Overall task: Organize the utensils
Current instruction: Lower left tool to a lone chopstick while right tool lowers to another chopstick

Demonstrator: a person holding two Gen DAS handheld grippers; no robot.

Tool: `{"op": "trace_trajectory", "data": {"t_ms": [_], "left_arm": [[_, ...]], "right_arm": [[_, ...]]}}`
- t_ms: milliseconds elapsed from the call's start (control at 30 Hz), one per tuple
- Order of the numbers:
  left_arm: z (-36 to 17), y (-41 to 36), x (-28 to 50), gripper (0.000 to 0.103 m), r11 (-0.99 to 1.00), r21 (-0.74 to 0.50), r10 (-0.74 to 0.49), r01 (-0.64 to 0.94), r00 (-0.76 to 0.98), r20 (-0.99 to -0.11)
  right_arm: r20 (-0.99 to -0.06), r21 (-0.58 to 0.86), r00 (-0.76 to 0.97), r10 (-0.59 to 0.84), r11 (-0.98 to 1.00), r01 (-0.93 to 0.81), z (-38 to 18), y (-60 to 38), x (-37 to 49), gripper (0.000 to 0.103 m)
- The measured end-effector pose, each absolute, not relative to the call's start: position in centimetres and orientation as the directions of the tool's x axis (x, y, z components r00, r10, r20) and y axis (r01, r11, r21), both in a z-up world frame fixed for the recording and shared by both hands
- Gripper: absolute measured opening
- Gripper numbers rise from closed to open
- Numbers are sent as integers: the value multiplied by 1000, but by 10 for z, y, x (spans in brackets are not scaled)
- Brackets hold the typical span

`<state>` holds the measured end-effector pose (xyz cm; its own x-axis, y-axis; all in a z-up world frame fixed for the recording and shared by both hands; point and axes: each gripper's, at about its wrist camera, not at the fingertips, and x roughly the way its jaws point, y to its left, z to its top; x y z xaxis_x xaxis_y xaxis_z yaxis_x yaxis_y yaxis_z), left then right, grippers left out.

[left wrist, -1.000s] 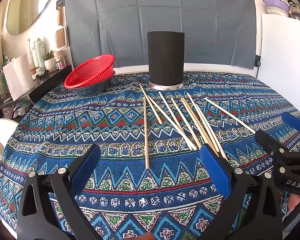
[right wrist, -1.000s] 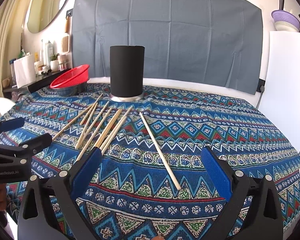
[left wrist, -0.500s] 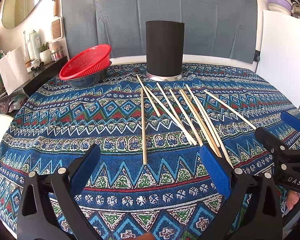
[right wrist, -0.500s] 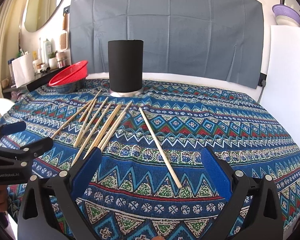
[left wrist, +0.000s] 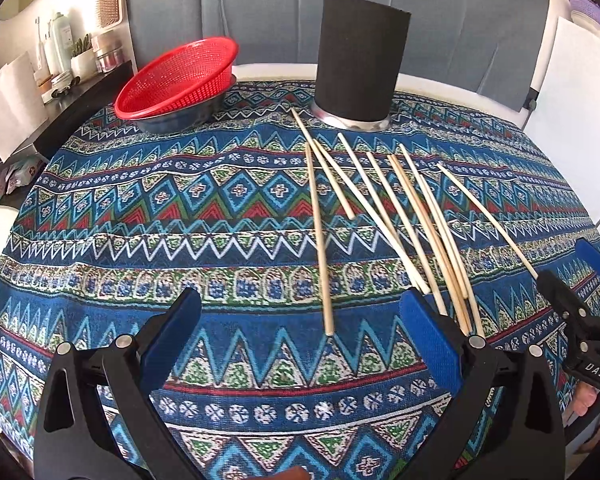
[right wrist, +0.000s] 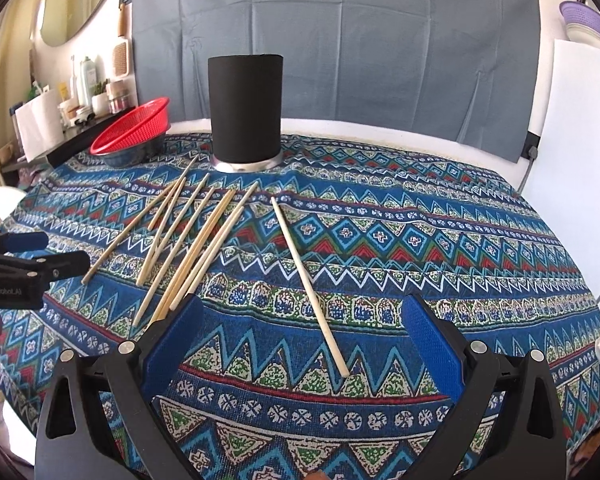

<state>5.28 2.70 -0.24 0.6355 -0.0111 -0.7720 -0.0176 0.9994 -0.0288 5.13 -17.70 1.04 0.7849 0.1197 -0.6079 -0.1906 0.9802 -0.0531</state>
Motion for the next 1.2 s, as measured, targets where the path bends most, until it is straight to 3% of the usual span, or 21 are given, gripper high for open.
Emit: {"op": "trace_trajectory", "data": {"t_ms": [167,333,500,600,800,1200], "left_arm": [[4,34,79,97,1000,-5,-19,28,539,-842],[4,22,109,97,988,111,51,104,461,-886],[-10,30,147,97,992,52,14,113,313,-950],[-17,29,159,97,987,93,52,128,291,-955],[-32,42,173,99,995,6,-18,104,227,-974],[-32,44,174,99,975,13,-56,221,304,-951]], "right_arm": [[-695,-71,708,126,968,-241,26,-182,80,95],[-808,-42,568,154,948,-316,30,-176,121,95],[-875,-78,475,95,940,-332,14,-165,163,95],[-902,-49,421,93,948,-314,3,-165,183,95],[-947,56,286,145,953,-299,-18,-170,203,97],[-913,7,382,143,942,-336,-23,-171,190,97]]}}
